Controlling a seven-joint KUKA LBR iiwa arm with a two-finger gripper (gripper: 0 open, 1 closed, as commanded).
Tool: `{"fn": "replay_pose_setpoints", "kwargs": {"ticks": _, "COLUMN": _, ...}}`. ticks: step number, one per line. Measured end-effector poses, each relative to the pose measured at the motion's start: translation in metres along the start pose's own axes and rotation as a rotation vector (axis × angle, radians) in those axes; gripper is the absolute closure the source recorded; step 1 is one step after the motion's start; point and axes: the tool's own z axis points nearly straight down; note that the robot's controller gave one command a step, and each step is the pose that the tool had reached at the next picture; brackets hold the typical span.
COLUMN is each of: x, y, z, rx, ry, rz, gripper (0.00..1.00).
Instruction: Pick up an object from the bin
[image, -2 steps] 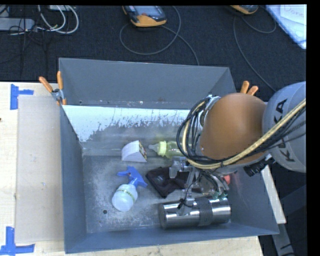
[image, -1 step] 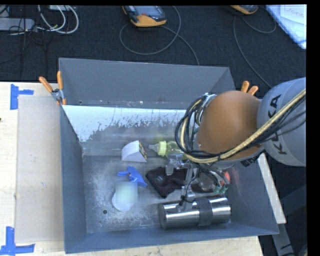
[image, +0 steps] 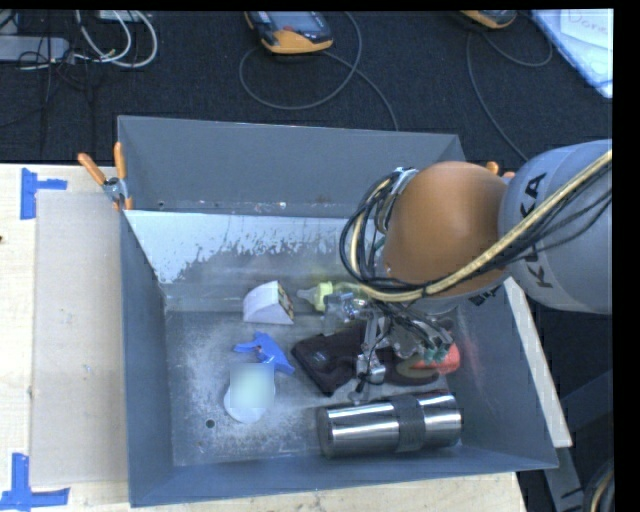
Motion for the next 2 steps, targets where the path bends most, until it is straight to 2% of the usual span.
{"fn": "replay_pose_setpoints", "kwargs": {"ticks": 1, "x": -0.019, "y": -0.012, "z": 0.013, "rx": -0.001, "ry": -0.004, "rz": 0.190, "gripper": 0.00}}
{"fn": "replay_pose_setpoints", "kwargs": {"ticks": 2, "x": -0.029, "y": -0.004, "z": 0.041, "rx": 0.001, "ry": -0.002, "rz": 0.083, "gripper": 0.00}}
